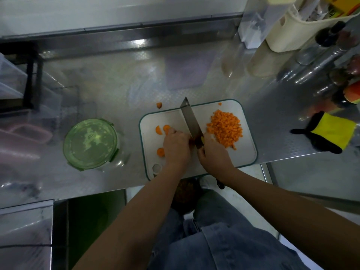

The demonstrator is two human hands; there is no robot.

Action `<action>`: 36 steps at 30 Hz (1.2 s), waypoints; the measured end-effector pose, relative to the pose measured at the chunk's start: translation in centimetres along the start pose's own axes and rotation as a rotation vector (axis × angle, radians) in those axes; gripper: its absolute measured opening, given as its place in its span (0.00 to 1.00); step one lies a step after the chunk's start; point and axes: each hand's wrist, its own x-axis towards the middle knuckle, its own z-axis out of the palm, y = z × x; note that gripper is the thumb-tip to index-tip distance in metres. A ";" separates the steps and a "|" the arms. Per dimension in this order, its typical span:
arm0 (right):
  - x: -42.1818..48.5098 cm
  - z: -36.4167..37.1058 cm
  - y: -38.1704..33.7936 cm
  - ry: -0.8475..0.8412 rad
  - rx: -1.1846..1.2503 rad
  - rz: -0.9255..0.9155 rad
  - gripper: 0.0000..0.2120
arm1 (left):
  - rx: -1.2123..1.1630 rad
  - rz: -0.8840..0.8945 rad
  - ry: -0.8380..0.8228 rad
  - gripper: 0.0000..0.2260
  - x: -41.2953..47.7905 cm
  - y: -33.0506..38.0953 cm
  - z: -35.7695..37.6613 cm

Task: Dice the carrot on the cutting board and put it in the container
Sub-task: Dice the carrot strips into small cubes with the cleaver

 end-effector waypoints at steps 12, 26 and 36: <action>-0.1 -1.1 0.9 0.002 0.024 -0.067 0.19 | 0.030 0.074 0.002 0.01 -0.4 -0.9 -0.3; -0.3 0.1 0.8 -0.041 -0.031 -0.067 0.14 | 0.005 0.002 0.022 0.05 -0.1 -0.6 0.4; 0.6 -2.1 3.3 0.068 0.026 0.055 0.09 | 0.072 -0.010 -0.055 0.09 0.0 -0.5 -0.1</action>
